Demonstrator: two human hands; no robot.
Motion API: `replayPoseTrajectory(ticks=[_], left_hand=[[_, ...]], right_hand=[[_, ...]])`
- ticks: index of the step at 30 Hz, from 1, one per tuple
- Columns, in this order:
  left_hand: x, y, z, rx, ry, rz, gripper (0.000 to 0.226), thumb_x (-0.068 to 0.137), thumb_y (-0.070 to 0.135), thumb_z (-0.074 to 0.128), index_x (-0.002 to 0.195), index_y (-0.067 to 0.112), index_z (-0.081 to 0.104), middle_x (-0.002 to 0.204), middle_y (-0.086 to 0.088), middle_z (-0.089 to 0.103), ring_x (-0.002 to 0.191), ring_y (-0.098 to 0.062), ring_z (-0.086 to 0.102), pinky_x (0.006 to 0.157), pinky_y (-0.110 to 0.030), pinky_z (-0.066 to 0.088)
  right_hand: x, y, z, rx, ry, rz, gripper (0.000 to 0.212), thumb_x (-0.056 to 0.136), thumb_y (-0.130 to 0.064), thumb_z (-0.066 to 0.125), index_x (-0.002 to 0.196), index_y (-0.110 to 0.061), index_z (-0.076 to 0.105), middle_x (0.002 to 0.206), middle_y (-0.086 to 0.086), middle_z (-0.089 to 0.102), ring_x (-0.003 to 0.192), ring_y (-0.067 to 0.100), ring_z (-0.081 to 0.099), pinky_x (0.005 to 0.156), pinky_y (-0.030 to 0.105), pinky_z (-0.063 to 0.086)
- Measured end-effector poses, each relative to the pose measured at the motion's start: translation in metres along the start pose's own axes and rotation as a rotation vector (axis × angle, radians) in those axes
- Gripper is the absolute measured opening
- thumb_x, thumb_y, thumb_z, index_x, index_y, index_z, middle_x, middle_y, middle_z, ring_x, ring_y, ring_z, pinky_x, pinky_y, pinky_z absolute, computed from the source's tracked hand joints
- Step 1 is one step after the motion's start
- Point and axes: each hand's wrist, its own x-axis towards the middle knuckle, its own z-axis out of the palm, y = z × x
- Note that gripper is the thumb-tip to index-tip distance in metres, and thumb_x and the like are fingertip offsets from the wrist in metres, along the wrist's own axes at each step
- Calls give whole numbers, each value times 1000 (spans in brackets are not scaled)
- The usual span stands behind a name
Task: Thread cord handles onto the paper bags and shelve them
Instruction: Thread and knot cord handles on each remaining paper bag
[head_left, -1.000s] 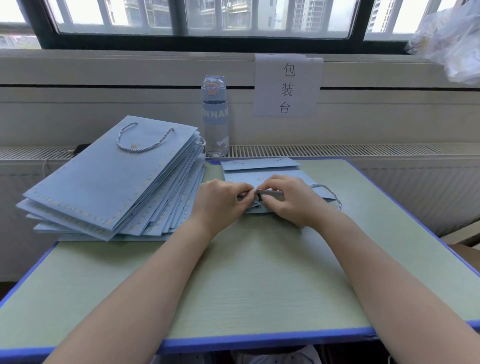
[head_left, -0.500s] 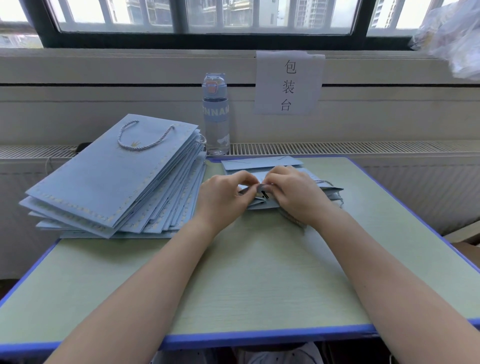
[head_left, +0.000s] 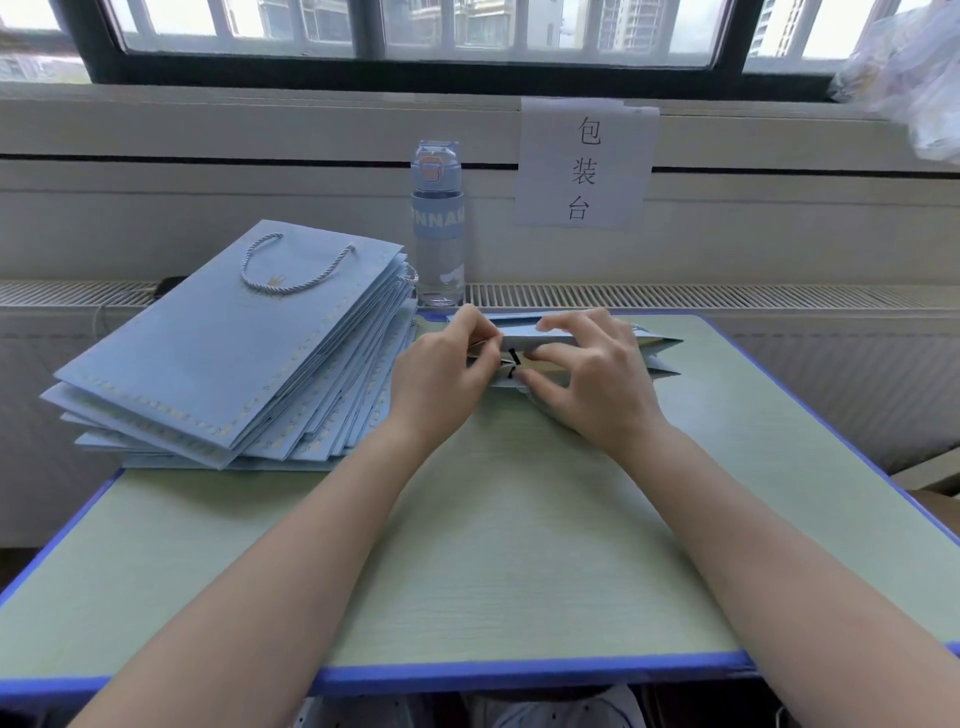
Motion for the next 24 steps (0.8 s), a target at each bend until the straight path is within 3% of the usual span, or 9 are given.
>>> replayPoseTrajectory(ticks=[3, 7, 12, 15, 19, 22, 24], left_hand=[[1, 3, -2, -43, -16, -9, 8, 94, 23, 56, 92, 15, 58, 82, 15, 62, 85, -15, 65, 71, -38, 50], [-1, 4, 0, -99, -14, 5, 7, 93, 21, 59, 89, 14, 60, 80, 14, 64, 83, -12, 66, 72, -40, 52], [-3, -2, 7, -114, -13, 22, 7, 91, 26, 58, 87, 20, 59, 85, 11, 70, 83, -12, 67, 72, -42, 54], [0, -10, 5, -108, 39, 4, 6, 92, 22, 59, 87, 19, 59, 86, 7, 71, 82, -13, 67, 70, -41, 54], [6, -19, -1, -184, 37, 26, 6, 92, 12, 61, 90, 7, 63, 88, 0, 71, 83, -10, 65, 77, -27, 52], [6, -19, -1, -204, 10, 75, 5, 91, 3, 58, 88, 5, 61, 86, 0, 70, 81, -7, 62, 72, -17, 48], [5, -18, 1, -185, -28, 117, 10, 91, -3, 55, 87, 5, 58, 77, 6, 66, 78, -8, 62, 69, -21, 49]], right_hand=[[1, -4, 0, -31, -15, 21, 33, 79, -45, 58, 75, -17, 75, 98, -1, 67, 91, 26, 60, 80, 42, 45], [0, -7, 2, -34, 6, 40, 29, 80, -36, 53, 75, -17, 73, 95, -4, 67, 88, 24, 60, 77, 38, 42], [1, -2, 3, 46, -57, 33, 9, 73, -19, 64, 69, -11, 63, 92, 2, 68, 84, 29, 62, 75, 40, 44], [1, 4, 2, 80, -111, 40, 9, 72, -16, 69, 72, -11, 63, 96, 5, 69, 89, 30, 62, 80, 39, 41], [2, 14, -4, 224, -142, 162, 24, 82, -42, 63, 78, -19, 62, 93, -3, 66, 89, 20, 59, 81, 33, 41], [5, 19, -9, 434, -120, 362, 18, 96, -29, 50, 87, -14, 56, 92, 1, 65, 88, 17, 56, 71, 22, 39], [4, 23, -6, 426, -200, 410, 7, 97, -21, 47, 99, -18, 52, 104, 3, 63, 98, 18, 54, 78, 28, 42]])
